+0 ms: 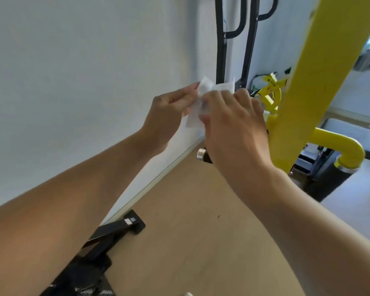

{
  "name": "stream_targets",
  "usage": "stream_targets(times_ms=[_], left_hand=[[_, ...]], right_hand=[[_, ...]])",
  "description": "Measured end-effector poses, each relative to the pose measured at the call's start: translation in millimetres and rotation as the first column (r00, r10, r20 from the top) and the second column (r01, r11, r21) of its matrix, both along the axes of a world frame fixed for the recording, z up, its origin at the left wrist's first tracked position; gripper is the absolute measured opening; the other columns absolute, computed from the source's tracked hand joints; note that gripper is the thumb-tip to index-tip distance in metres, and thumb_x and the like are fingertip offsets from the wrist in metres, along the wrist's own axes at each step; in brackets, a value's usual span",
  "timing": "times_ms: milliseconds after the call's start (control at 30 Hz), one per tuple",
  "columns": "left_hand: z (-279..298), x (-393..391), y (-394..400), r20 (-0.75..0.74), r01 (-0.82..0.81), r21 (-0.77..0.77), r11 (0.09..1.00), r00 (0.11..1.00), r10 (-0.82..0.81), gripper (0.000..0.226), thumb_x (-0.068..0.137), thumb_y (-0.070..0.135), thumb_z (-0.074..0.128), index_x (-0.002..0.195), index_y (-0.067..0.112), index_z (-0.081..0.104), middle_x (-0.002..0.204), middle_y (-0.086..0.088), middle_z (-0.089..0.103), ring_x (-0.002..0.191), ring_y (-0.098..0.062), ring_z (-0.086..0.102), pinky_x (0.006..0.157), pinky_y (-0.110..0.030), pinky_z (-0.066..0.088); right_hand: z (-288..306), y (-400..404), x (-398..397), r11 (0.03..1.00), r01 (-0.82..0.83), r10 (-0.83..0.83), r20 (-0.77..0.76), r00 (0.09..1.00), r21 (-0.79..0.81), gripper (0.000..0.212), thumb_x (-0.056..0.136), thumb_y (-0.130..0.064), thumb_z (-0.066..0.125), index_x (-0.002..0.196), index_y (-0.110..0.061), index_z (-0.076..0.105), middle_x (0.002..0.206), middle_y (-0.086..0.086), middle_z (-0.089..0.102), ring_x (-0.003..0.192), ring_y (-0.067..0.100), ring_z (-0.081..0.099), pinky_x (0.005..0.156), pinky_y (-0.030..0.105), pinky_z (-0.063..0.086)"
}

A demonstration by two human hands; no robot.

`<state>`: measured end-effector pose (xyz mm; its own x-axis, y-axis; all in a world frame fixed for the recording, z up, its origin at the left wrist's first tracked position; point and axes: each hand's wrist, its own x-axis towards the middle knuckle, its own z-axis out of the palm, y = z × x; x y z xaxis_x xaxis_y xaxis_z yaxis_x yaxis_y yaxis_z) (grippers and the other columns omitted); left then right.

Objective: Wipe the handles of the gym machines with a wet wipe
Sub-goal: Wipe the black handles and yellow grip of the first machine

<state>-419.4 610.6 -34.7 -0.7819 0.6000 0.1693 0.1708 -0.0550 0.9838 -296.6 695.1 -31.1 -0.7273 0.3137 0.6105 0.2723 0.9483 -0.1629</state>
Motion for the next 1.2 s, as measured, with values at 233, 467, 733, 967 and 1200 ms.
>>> stream_targets(times_ms=[233,467,733,967,1200], left_hand=[[-2.1,-0.1,4.0,-0.05,-0.004,-0.008,1.0,0.999,0.003,0.027,0.104,0.026,0.053,0.124,0.022,0.071,0.122,0.007,0.074,0.121,-0.013,0.064,0.114,-0.039,0.045],[-3.9,2.4,14.2,-0.097,-0.023,-0.023,0.999,0.995,0.02,0.027,0.102,0.025,0.057,0.124,0.019,0.071,0.12,0.009,0.074,0.119,-0.007,0.065,0.114,-0.035,0.044],[-2.9,12.1,15.4,-0.223,-0.114,-0.033,0.993,0.969,0.104,0.026,0.102,0.022,0.057,0.123,0.015,0.072,0.109,0.011,0.076,0.1,0.003,0.069,0.09,-0.005,0.046],[-0.1,9.6,13.1,-0.266,-0.068,-0.054,0.996,0.963,0.052,0.027,0.104,0.018,0.055,0.125,0.012,0.07,0.116,0.004,0.075,0.103,0.003,0.07,0.088,-0.011,0.051],[-3.0,13.8,14.0,-0.305,-0.164,-0.04,0.986,0.941,0.144,0.028,0.102,0.025,0.058,0.124,0.015,0.072,0.109,0.013,0.074,0.093,0.016,0.066,0.088,-0.004,0.046]], right_hand=[[25.1,11.5,-19.2,0.996,0.019,-0.046,0.301,0.953,0.091,0.043,0.106,-0.028,0.039,0.144,-0.009,0.038,0.123,0.01,0.063,0.112,0.03,0.061,0.09,0.038,0.044],[24.7,14.9,2.4,0.985,0.124,-0.153,0.286,0.946,0.117,0.036,0.099,-0.005,0.04,0.134,-0.01,0.047,0.114,0.008,0.065,0.093,0.027,0.06,0.069,0.034,0.042],[23.8,19.6,34.5,0.916,0.26,-0.367,0.375,0.851,0.306,0.05,0.094,0.0,0.035,0.144,-0.001,0.033,0.109,0.014,0.062,0.087,0.031,0.058,0.042,0.029,0.022],[19.3,5.5,-15.1,0.991,0.038,-0.074,0.276,0.958,0.132,0.049,0.101,-0.01,0.043,0.148,-0.002,0.035,0.134,0.013,0.058,0.12,0.03,0.057,0.099,0.038,0.043],[24.8,8.5,26.8,0.906,0.323,-0.399,0.297,0.867,0.274,0.037,0.099,-0.002,0.031,0.135,0.001,0.043,0.111,0.014,0.061,0.084,0.029,0.059,0.052,0.029,0.028]])
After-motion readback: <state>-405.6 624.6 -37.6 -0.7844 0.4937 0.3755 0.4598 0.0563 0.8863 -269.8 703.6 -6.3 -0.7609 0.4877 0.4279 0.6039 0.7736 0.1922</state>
